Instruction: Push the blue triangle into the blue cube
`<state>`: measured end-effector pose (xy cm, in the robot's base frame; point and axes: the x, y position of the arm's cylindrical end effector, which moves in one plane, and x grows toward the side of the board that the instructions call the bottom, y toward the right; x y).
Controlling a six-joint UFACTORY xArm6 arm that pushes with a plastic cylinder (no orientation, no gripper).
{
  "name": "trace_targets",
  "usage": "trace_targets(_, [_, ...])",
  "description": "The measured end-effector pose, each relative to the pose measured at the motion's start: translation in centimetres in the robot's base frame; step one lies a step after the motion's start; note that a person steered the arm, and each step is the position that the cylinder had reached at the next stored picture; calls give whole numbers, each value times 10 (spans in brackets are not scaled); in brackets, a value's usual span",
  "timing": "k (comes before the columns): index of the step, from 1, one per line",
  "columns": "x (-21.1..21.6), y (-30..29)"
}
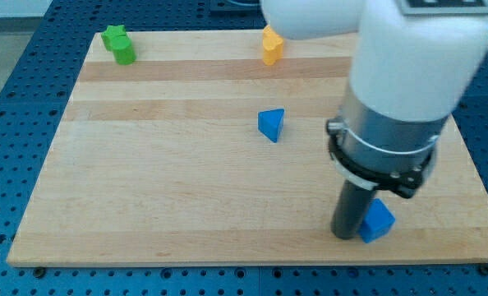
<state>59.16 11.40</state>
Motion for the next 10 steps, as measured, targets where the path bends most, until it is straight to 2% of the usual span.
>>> trace_targets(1, [0,26])
trace_targets(2, [0,26])
trace_targets(3, [0,5])
trace_targets(4, [-21,-38])
trace_targets(6, [-139,-129])
trace_targets(7, [-176,-157])
trace_targets(8, [-207,-135])
trace_targets(9, [-203,-99])
trace_targets(10, [-165,-86])
